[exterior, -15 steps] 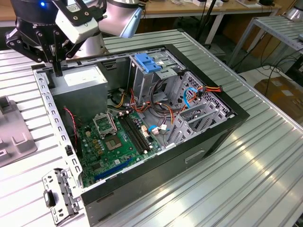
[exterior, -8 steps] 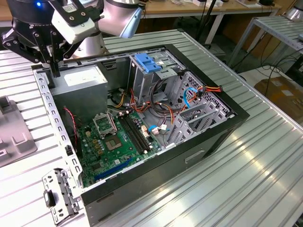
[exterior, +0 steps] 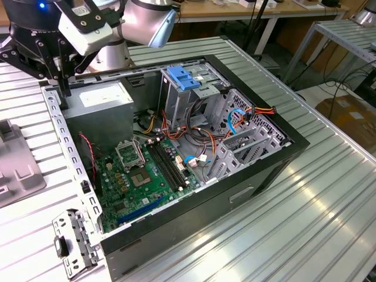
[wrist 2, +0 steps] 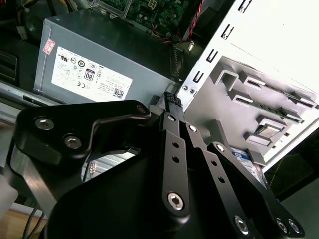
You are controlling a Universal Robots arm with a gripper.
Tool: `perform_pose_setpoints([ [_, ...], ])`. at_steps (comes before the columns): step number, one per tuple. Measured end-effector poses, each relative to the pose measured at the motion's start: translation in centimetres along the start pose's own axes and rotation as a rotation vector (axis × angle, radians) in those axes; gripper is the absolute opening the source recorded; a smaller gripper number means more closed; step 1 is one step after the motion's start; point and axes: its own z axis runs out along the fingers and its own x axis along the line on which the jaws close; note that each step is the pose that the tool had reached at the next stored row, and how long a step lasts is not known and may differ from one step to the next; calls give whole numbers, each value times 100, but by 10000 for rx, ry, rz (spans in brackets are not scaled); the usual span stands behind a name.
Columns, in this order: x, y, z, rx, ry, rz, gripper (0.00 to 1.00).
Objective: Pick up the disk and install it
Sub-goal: 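Reach for the disk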
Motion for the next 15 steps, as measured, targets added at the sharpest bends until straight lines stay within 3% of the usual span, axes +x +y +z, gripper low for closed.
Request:
perform_pose_setpoints([
  [15,134,-10,-1,-1,0,0,11],
])
